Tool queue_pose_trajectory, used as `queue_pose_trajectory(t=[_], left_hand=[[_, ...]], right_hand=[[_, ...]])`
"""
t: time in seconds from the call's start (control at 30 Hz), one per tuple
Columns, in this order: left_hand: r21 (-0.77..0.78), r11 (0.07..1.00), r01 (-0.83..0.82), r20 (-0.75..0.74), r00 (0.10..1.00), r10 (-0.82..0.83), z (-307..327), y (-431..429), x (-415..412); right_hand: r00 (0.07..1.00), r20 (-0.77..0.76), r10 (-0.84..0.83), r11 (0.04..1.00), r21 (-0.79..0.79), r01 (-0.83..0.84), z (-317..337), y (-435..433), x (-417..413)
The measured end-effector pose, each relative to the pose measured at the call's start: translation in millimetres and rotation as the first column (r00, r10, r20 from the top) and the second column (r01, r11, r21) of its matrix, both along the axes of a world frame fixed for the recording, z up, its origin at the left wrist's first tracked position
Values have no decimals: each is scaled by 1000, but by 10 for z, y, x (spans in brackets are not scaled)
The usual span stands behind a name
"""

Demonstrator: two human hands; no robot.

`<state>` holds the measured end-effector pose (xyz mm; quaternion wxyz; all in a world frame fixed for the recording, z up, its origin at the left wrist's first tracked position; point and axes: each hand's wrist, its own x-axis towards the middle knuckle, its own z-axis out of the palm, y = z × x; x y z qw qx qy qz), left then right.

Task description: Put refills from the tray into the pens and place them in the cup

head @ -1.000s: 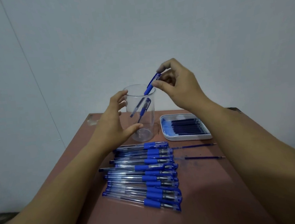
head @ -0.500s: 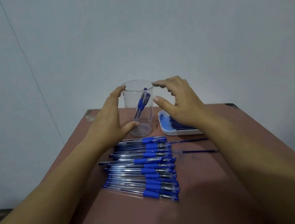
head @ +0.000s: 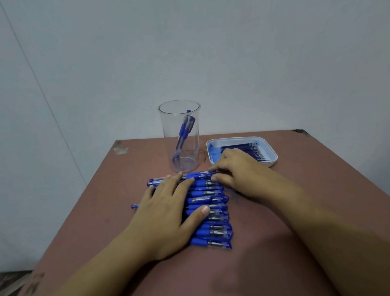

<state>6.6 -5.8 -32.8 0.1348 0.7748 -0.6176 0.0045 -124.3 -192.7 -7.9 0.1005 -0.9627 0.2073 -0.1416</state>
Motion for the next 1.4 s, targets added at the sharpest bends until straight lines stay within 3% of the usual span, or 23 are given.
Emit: queue_pose_trajectory(t=[0.27,0.43,0.53,0.63,0.7,0.77,0.9,1.0,1.1,1.17,1.4], left_hand=[[-1,1000,-7,43,999,7,-23,9,-13],[-12,1000,2,-41,999,-2,31,-1,-14],[-140,987,84,14,996,-83,152,-57,13],[-283,929,239,172,965,-196,262,-202,49],[-316,894,318,209,942,-261,288,-312,41],[-346,871,349,199,935,-295,257,-387,18],[-459,805,376,221,926,-306,129,-448,-1],[-499,793,350,184,937,-298,122,-433,42],[-495,803,332,162,943,-291,144,-407,77],[-496,808,318,139,948,-288,155,-398,80],[-548,769,329,108,940,-324,170,-415,105]], right_hand=[[999,39,29,999,-46,-27,-47,11,48],[975,218,-50,998,44,41,83,85,-134],[965,248,-81,990,136,48,185,129,-337],[955,277,-109,970,241,40,212,161,-490],[934,317,-164,906,423,16,157,173,-535],[901,362,-241,771,635,-49,66,189,-550],[825,461,-327,655,740,-153,-41,217,-525],[784,561,-266,667,694,-271,-57,298,-497],[788,598,-146,847,487,-212,-54,331,-496],[780,618,-99,911,372,-180,-53,316,-489],[798,602,27,977,152,-147,-82,283,-454]])
